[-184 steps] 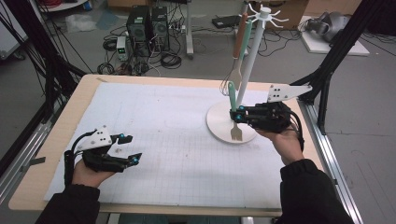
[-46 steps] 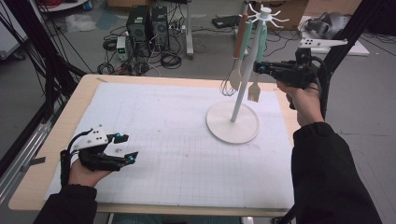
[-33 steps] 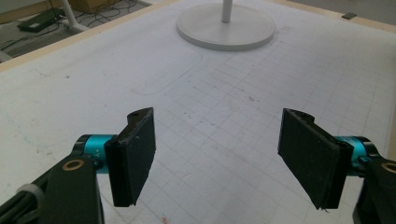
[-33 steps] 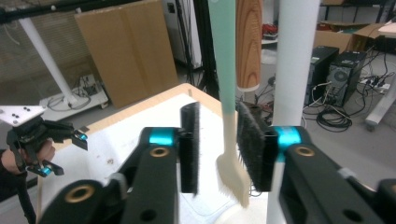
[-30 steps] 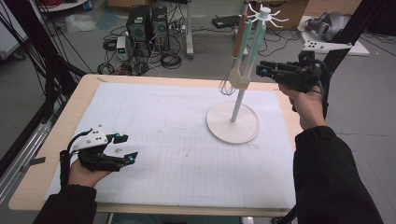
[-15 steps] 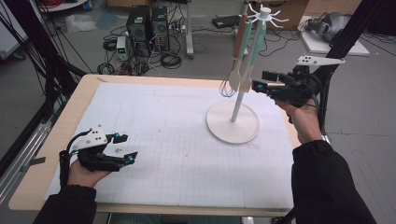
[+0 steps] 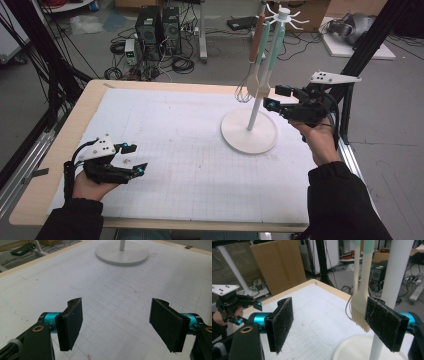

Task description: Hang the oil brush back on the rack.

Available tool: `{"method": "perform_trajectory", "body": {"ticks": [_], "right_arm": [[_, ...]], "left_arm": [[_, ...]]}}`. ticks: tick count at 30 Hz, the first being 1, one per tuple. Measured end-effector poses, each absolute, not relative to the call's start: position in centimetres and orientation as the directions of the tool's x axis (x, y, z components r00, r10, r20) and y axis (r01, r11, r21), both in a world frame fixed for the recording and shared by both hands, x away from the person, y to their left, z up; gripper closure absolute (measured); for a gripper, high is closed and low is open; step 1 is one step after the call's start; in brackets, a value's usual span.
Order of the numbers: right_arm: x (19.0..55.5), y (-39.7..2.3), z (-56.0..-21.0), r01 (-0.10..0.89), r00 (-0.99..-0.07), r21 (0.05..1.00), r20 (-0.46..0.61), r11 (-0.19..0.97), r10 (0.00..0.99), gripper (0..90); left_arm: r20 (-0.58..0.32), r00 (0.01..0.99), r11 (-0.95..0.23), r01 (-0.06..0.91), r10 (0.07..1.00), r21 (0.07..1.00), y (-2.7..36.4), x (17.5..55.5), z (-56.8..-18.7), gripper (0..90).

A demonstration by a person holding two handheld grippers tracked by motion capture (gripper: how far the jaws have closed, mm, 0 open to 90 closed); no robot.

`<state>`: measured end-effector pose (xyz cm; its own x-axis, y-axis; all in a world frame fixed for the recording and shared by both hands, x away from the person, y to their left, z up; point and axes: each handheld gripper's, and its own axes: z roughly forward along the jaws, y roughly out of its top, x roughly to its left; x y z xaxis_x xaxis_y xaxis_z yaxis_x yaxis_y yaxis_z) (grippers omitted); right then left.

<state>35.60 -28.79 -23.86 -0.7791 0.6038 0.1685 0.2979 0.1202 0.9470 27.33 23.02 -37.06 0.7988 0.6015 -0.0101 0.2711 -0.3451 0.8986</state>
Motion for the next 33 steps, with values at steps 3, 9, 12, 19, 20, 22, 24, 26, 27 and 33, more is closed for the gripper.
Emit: {"method": "perform_trajectory", "body": {"ticks": [3,9,12,19,20,22,24,26,27,33], "right_arm": [[35.3,-28.7,-24.2,0.296,-0.781,0.947,0.168,0.120,0.602,20.2],[35.0,-28.4,-24.9,0.301,-0.782,0.944,0.165,0.133,0.601,18.5],[34.6,-28.3,-25.2,0.290,-0.780,0.948,0.154,0.133,0.606,18.2],[33.8,-27.9,-26.1,0.288,-0.787,0.947,0.151,0.140,0.598,17.4],[33.7,-27.8,-26.2,0.293,-0.788,0.946,0.154,0.143,0.596,17.4],[33.5,-27.7,-26.5,0.281,-0.791,0.947,0.138,0.155,0.596,17.4],[33.4,-27.6,-26.8,0.279,-0.794,0.946,0.130,0.165,0.594,17.4],[33.3,-27.4,-27.1,0.280,-0.794,0.944,0.126,0.173,0.594,17.4],[33.3,-27.3,-27.2,0.279,-0.798,0.944,0.125,0.178,0.590,17.1],[33.0,-27.0,-28.0,0.278,-0.800,0.942,0.119,0.187,0.588,13.9]], "left_arm": [[-0.009,0.799,-0.347,0.271,0.601,0.898,23.0,27.3,-37.1,27.1],[-0.017,0.796,-0.336,0.274,0.604,0.901,23.1,27.3,-37.1,26.9],[-0.012,0.799,-0.342,0.271,0.602,0.900,23.0,27.3,-37.1,26.9],[-0.009,0.797,-0.347,0.274,0.604,0.897,23.2,27.4,-37.1,26.7],[-0.012,0.797,-0.345,0.276,0.604,0.897,23.2,27.4,-37.1,26.6],[-0.011,0.797,-0.347,0.275,0.604,0.897,23.2,27.4,-37.1,26.4],[-0.012,0.796,-0.345,0.276,0.605,0.897,23.2,27.4,-37.1,26.3],[-0.012,0.794,-0.344,0.277,0.608,0.897,23.2,27.4,-37.1,25.9],[-0.012,0.794,-0.344,0.276,0.608,0.898,23.2,27.4,-37.1,25.7],[-0.015,0.794,-0.340,0.278,0.608,0.898,23.3,27.4,-37.1,23.2]]}}
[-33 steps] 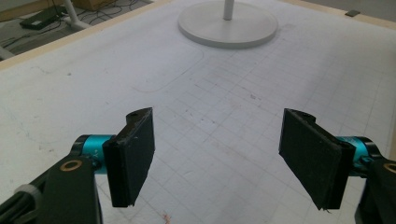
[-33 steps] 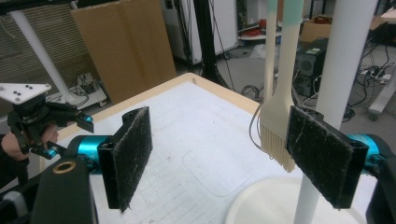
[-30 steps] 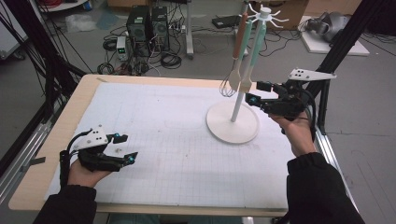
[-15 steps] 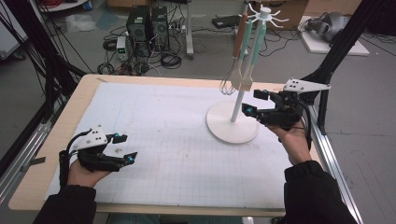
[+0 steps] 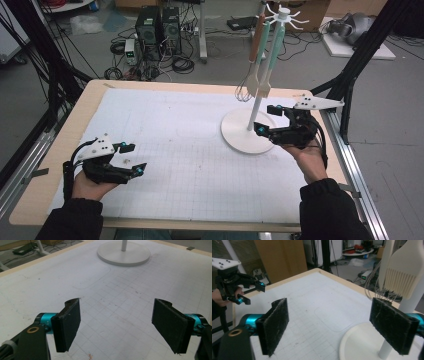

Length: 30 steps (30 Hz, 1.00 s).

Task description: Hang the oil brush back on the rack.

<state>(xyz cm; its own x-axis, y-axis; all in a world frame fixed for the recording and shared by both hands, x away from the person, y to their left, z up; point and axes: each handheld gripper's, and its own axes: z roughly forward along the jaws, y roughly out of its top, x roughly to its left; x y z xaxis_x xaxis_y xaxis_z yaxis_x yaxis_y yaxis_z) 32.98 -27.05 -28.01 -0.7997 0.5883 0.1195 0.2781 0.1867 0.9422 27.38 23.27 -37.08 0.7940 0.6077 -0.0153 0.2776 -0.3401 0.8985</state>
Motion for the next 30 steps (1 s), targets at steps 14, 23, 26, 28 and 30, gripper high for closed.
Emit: {"method": "perform_trajectory", "body": {"ticks": [14,23,26,28,30], "right_arm": [[32.2,-26.6,-30.3,0.272,-0.798,0.935,0.086,0.229,0.597,9.9],[31.7,-26.5,-32.0,0.285,-0.786,0.929,0.087,0.235,0.612,5.6],[31.6,-26.5,-32.3,0.293,-0.780,0.929,0.097,0.224,0.619,1.6],[31.5,-26.5,-32.5,0.296,-0.778,0.928,0.098,0.225,0.621,1.6],[31.3,-26.5,-32.8,0.289,-0.779,0.931,0.093,0.223,0.621,1.6]], "left_arm": [[-0.021,0.776,-0.329,0.291,0.630,0.898,23.3,27.5,-37.1,15.6],[-0.026,0.757,-0.322,0.308,0.653,0.895,23.4,27.7,-37.2,10.3],[-0.030,0.751,-0.320,0.316,0.660,0.893,23.4,27.7,-37.3,8.3],[-0.027,0.743,-0.316,0.317,0.669,0.894,23.4,27.8,-37.3,5.7],[-0.025,0.735,-0.312,0.318,0.678,0.895,23.5,27.8,-37.3,4.8]]}}
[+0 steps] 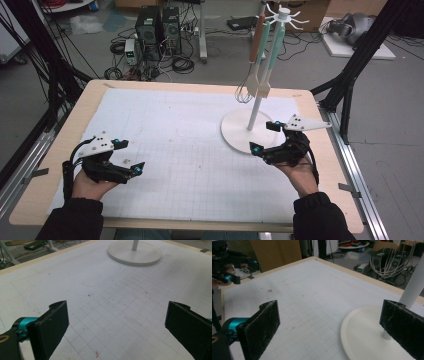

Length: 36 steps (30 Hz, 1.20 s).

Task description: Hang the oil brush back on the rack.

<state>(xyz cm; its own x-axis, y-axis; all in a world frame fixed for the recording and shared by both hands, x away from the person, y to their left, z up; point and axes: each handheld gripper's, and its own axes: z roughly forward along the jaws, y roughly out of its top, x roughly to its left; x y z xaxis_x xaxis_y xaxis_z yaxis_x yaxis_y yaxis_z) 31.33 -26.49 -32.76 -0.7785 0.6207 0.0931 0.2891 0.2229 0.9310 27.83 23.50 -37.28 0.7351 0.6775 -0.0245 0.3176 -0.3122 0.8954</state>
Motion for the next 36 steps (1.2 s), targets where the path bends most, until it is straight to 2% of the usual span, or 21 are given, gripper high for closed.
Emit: {"method": "perform_trajectory", "body": {"ticks": [2,13,36], "right_arm": [[31.3,-26.5,-33.1,0.289,-0.780,0.930,0.092,0.226,0.619,1.6],[30.9,-26.3,-35.6,0.317,-0.765,0.921,0.107,0.227,0.636,0.0],[29.6,-26.5,-38.4,0.319,-0.751,0.920,0.100,0.227,0.653,0.1]], "left_arm": [[-0.030,0.731,-0.310,0.325,0.681,0.894,23.5,27.9,-37.3,1.7],[-0.028,0.727,-0.307,0.324,0.686,0.895,23.5,27.9,-37.4,1.7],[-0.030,0.723,-0.308,0.331,0.690,0.892,23.6,28.0,-37.6,1.7]]}}
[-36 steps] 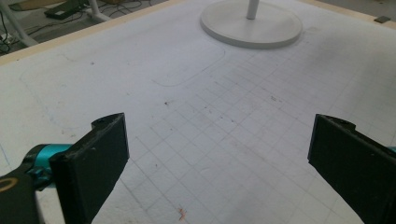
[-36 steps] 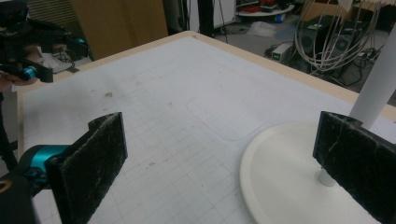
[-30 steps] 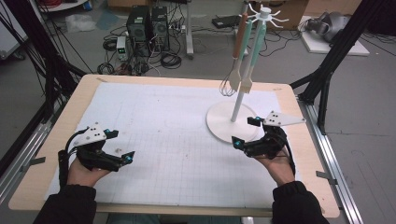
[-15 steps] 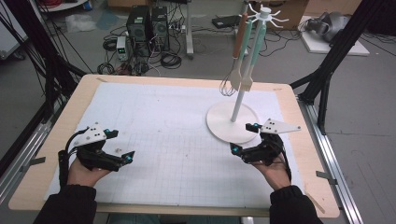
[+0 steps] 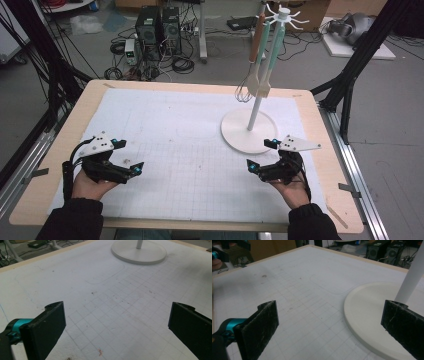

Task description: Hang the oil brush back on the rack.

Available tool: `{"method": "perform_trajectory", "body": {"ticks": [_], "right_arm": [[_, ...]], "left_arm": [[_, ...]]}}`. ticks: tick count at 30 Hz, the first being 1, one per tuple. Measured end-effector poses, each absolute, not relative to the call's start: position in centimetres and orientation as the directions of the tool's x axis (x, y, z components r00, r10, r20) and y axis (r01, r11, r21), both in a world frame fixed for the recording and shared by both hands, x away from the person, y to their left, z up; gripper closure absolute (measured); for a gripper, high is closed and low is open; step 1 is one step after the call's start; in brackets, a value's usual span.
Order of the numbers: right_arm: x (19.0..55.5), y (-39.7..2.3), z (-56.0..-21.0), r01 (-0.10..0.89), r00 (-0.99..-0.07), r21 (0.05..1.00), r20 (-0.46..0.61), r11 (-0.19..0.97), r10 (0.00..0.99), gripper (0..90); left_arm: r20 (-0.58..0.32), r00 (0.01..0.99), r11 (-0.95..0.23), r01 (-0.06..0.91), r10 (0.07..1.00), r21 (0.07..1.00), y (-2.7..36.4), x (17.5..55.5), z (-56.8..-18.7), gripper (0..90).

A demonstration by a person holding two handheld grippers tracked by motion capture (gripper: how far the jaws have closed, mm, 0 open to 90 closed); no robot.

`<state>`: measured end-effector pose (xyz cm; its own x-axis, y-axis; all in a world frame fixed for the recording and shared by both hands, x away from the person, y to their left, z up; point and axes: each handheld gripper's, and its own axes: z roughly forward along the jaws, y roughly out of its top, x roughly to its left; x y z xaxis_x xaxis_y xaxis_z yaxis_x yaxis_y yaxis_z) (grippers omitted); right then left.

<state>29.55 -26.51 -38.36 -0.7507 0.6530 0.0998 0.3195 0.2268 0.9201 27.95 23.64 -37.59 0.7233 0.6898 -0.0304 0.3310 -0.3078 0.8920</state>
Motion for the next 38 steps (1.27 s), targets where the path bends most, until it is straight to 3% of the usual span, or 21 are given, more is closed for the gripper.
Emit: {"method": "perform_trajectory", "body": {"ticks": [38], "right_arm": [[27.4,-28.4,-39.6,0.315,-0.726,0.929,0.104,0.194,0.680,0.1]], "left_arm": [[-0.030,0.713,-0.318,0.350,0.700,0.881,23.8,28.0,-38.3,1.7]]}}
